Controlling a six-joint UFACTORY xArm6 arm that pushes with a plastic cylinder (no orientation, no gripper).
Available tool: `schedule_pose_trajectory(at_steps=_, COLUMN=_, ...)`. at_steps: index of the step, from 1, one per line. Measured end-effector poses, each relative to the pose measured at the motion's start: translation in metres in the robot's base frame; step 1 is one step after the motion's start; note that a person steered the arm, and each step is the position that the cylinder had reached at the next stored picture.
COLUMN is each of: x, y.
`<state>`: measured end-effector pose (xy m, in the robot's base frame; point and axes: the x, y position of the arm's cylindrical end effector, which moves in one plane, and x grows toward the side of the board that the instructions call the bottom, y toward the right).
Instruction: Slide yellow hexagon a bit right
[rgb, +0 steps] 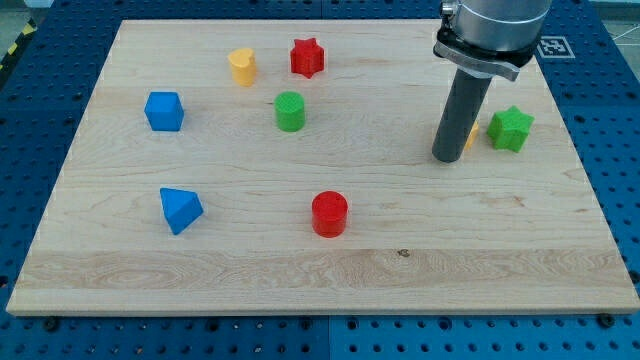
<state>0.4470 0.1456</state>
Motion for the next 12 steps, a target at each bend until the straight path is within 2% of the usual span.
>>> schedule_pose_trajectory(at_steps=1, x=0.0, y=0.015)
schedule_pose_trajectory(at_steps=4, x=-0.001, y=-0.047)
schedule_pose_trajectory(at_steps=5, x=-0.039, y=-0.047)
schedule_pose_trajectory(at_steps=6, x=-0.039, y=-0.047)
schedule_pose_trajectory(at_steps=7, x=-0.039, y=-0.021)
schedule_pose_trajectory(at_steps=12, x=-0.039, y=0.016)
